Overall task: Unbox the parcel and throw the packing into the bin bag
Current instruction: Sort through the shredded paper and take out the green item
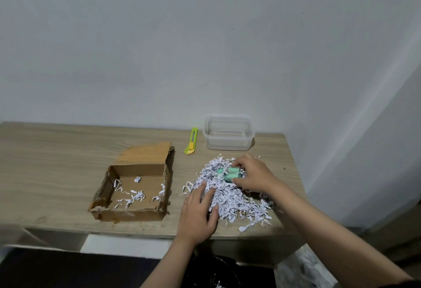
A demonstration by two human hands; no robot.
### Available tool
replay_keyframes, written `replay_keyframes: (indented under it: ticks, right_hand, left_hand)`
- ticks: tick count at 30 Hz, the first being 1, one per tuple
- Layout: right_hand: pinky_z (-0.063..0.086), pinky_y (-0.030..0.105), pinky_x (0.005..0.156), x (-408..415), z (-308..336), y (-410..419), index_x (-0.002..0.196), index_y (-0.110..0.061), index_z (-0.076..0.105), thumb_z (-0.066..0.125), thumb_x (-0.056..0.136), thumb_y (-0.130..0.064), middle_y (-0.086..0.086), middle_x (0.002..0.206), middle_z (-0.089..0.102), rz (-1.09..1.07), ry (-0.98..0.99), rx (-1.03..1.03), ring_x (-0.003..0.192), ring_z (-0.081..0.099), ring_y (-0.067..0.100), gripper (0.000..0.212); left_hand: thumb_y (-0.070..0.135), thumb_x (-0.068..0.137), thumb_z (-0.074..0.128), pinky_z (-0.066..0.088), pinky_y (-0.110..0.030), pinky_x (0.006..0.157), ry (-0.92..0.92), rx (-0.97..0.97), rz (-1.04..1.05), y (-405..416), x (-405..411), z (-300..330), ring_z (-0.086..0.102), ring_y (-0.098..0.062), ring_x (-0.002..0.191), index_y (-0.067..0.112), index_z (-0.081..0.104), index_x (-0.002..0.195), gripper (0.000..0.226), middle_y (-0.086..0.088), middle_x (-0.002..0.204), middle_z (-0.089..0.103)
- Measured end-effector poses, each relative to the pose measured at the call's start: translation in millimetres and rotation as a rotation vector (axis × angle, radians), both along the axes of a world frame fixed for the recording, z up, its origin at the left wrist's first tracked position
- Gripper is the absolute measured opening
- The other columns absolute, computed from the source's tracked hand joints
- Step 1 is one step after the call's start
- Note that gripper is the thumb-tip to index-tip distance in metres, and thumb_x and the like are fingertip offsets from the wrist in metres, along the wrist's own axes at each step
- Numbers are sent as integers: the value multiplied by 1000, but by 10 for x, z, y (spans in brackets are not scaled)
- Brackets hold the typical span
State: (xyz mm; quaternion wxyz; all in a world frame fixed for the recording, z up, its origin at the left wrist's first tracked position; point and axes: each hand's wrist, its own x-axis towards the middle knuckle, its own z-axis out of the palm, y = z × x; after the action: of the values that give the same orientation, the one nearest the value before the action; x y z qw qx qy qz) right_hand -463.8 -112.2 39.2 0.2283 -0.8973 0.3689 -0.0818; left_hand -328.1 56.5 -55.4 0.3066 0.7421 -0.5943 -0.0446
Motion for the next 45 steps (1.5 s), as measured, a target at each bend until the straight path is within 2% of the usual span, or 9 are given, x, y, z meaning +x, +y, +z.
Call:
replay_keyframes:
  ticks: [5, 19, 23, 27, 29, 33, 36, 40, 45]
  right_hand:
    - [43, 35, 98, 9, 89, 25, 124, -17, 54, 66, 80, -32, 4, 118, 51, 0, -40, 39, 108, 52, 18, 48]
    - [38, 24, 90, 7, 109, 62, 125, -17, 56, 69, 77, -25, 3, 119, 49, -116, -184, 129, 105, 49, 14, 50]
    - [42, 47, 101, -14, 102, 74, 120, -25, 55, 69, 75, -31, -4, 124, 54, -145, -257, 135, 105, 49, 11, 48]
    - [0, 58, 114, -12, 92, 109, 115, -37, 55, 69, 74, -46, -17, 125, 56, -218, -243, 92, 117, 43, 9, 45]
    - [-8, 57, 112, 2, 97, 134, 113, -37, 55, 68, 74, -49, -18, 124, 56, -222, -269, 78, 123, 41, 9, 43]
    - [30, 49, 104, 22, 130, 164, 112, -39, 50, 65, 75, -44, -17, 120, 54, -253, -307, 114, 122, 40, 21, 40]
    - [47, 45, 92, 32, 195, 179, 110, -34, 49, 67, 75, -31, -15, 108, 56, -248, -450, 160, 105, 51, 13, 40]
    - [56, 34, 78, 33, 306, 179, 118, -18, 51, 75, 72, -16, -3, 101, 55, -266, -605, 200, 86, 56, 9, 52]
    - [58, 34, 79, 41, 303, 158, 104, -22, 58, 77, 69, -24, 2, 114, 50, -237, -588, 185, 88, 59, 15, 40]
  left_hand:
    - [42, 89, 45, 41, -43, 102, -4, 6, 7, 1, 1, 10, 43, -24, 129, 24, 47, 130, 45, -5, 144, 44]
    - [45, 90, 44, 36, -39, 106, 22, 11, 29, 1, -4, 30, 39, -22, 132, 23, 46, 135, 50, -3, 146, 41]
    - [45, 90, 45, 38, -41, 105, 29, 11, 33, -2, -7, 26, 40, -22, 131, 23, 46, 135, 50, -4, 145, 43]
    - [45, 89, 45, 40, -41, 103, 29, 3, 39, 0, -6, 23, 42, -21, 130, 23, 48, 133, 49, -3, 143, 45]
    - [46, 89, 44, 39, -40, 104, 23, 9, 42, 0, -6, 20, 41, -21, 130, 24, 47, 134, 50, -3, 144, 44]
    - [47, 89, 43, 37, -39, 105, 26, 17, 39, 1, -1, 11, 39, -20, 132, 25, 46, 135, 51, -1, 145, 42]
    - [48, 90, 42, 36, -38, 106, 26, 20, 40, 3, 4, 7, 38, -19, 132, 25, 45, 135, 51, -1, 145, 42]
    - [48, 89, 41, 36, -38, 106, 24, 18, 40, 2, 0, 20, 39, -19, 132, 24, 46, 134, 51, -2, 144, 43]
    - [47, 89, 42, 37, -39, 105, 25, 12, 44, 0, -2, 17, 40, -20, 131, 24, 47, 133, 49, -2, 143, 44]
